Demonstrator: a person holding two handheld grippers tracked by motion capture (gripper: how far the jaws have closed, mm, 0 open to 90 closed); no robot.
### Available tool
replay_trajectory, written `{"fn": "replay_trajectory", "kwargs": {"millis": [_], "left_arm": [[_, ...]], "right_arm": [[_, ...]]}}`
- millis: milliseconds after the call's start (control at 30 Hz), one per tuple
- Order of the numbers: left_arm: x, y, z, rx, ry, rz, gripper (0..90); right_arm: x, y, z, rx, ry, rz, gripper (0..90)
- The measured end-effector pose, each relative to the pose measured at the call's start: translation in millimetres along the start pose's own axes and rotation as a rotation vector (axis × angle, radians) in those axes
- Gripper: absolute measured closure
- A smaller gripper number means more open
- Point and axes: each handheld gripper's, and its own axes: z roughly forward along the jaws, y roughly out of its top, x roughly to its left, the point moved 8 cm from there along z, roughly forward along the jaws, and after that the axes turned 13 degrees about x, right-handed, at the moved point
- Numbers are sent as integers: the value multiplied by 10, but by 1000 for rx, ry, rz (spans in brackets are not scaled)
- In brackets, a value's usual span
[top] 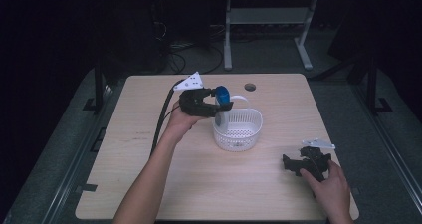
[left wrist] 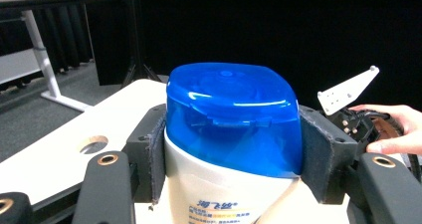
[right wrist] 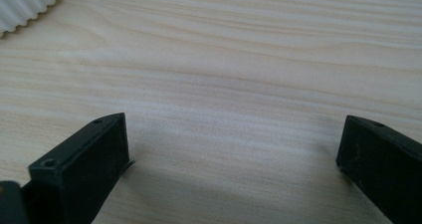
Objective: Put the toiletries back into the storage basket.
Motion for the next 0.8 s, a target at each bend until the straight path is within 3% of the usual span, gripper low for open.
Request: {"fn": "replay_trajectory", "kwargs": {"millis": [800], "left_arm": [[14, -290, 182, 48, 5, -1, 372]], "right_arm": [[1, 0, 0, 0, 1, 0, 0]]}}
